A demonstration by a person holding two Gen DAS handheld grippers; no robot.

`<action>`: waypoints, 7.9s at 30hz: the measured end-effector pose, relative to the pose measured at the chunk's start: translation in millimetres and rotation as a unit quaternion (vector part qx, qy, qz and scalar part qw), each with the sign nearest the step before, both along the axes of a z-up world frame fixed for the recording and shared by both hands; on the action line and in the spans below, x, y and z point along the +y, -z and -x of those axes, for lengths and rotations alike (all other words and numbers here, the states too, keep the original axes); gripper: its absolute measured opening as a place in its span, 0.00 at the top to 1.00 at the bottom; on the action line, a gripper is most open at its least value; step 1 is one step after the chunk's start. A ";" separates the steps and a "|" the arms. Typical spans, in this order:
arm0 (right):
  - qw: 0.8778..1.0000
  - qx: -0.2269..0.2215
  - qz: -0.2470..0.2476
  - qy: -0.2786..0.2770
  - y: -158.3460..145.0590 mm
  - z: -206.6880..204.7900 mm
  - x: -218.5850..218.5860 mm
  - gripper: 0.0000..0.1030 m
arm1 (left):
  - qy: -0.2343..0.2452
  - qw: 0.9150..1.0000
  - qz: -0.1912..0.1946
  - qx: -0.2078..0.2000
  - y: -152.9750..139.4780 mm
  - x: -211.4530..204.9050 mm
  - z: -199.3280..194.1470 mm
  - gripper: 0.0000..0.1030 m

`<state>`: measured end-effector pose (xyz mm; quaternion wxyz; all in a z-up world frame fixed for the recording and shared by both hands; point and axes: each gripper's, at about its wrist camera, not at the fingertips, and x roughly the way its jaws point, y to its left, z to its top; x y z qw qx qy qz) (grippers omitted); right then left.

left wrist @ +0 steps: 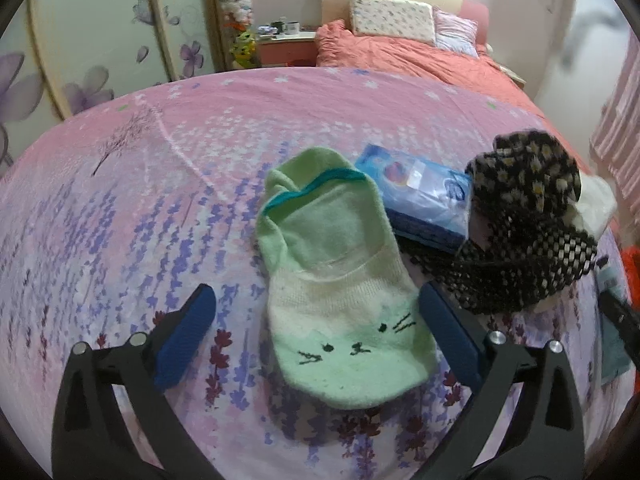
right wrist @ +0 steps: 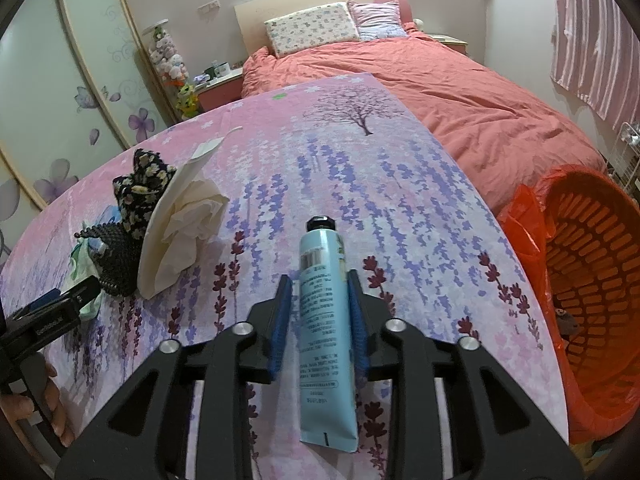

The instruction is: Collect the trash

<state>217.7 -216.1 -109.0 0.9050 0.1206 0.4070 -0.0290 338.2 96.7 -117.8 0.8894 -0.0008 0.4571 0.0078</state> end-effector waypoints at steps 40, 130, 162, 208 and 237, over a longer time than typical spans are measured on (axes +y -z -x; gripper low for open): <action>0.999 -0.030 0.004 -0.014 -15.6 44.6 -8.3 0.77 | 0.018 0.998 0.043 -0.042 -29.4 17.4 26.5 0.89; 0.997 -0.040 -0.007 -0.061 -15.0 33.5 1.5 0.26 | -0.031 0.999 -0.028 -0.030 -18.6 29.3 -12.5 0.23; 0.997 -0.016 -0.071 -0.036 -4.9 -29.5 1.9 0.60 | -0.021 0.998 -0.052 -0.016 -15.6 -20.9 -67.3 0.15; 1.000 -0.009 0.008 -0.015 -4.2 28.1 -17.1 0.55 | 0.046 0.999 -0.002 -0.018 -13.9 3.0 48.9 0.31; 0.999 0.004 0.032 -0.008 4.5 21.8 -11.3 0.60 | 0.029 1.000 0.002 -0.006 -7.5 13.7 39.2 0.15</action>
